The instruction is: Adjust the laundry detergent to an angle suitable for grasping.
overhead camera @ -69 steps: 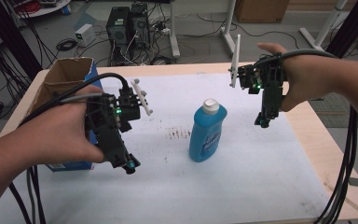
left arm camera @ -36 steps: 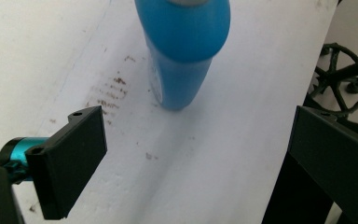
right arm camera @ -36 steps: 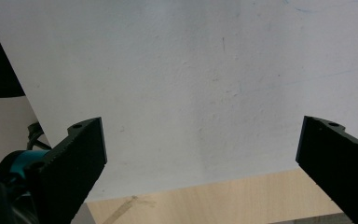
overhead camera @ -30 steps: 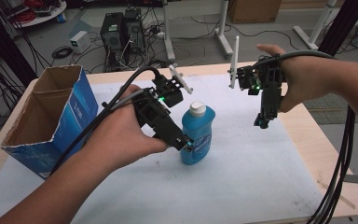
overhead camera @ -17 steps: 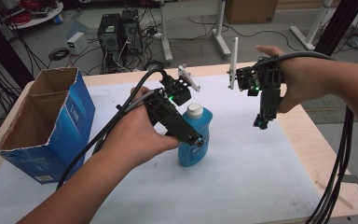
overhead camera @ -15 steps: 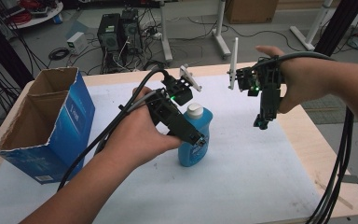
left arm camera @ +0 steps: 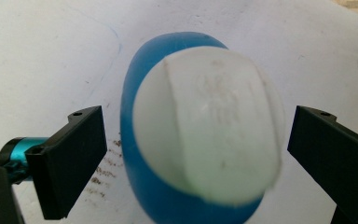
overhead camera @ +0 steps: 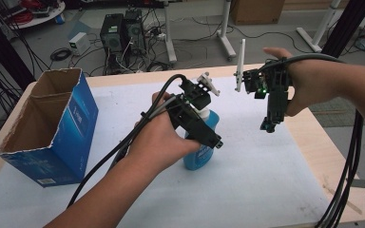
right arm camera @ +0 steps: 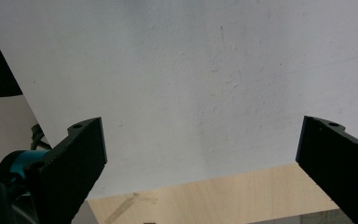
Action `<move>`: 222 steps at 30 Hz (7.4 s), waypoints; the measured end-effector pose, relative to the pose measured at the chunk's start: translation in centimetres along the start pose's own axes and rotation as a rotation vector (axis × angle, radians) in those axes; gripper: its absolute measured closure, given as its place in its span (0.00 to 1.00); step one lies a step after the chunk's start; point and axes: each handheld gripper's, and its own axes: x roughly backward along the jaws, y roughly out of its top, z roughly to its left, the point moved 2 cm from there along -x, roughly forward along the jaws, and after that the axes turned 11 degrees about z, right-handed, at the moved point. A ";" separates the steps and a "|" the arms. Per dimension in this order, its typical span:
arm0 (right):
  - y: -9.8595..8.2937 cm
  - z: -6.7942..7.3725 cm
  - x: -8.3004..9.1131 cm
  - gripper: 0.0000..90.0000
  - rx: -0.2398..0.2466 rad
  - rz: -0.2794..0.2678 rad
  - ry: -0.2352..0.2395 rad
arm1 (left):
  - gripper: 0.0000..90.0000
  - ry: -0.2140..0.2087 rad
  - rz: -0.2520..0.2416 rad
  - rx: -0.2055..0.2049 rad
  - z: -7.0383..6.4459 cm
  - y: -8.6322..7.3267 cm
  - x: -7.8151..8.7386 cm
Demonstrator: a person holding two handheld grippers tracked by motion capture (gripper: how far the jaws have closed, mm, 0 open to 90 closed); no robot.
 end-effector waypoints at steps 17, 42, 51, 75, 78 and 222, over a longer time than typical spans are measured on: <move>0.0 0.0 -0.2 0.01 0.002 0.005 0.002 | 0.13 0.040 0.009 0.001 0.2 0.4 -1.4; 0.3 0.0 -0.2 0.01 0.010 0.004 -0.003 | 0.25 0.076 -0.011 -0.001 0.3 0.5 -1.4; 0.2 0.1 -0.1 0.01 -0.002 0.004 -0.005 | 0.28 0.097 -0.003 -0.010 0.4 0.4 -1.4; 0.2 -0.1 -0.3 0.01 -0.001 0.010 -0.005 | 0.42 0.073 -0.008 -0.014 0.0 0.5 -1.4; 0.3 -0.1 -0.4 0.01 0.002 0.010 -0.003 | 0.42 0.072 -0.009 -0.007 0.1 0.5 -1.4; 6.7 1.7 0.3 0.01 0.107 -0.017 0.003 | 0.24 -0.246 0.059 -0.743 4.5 -11.1 6.5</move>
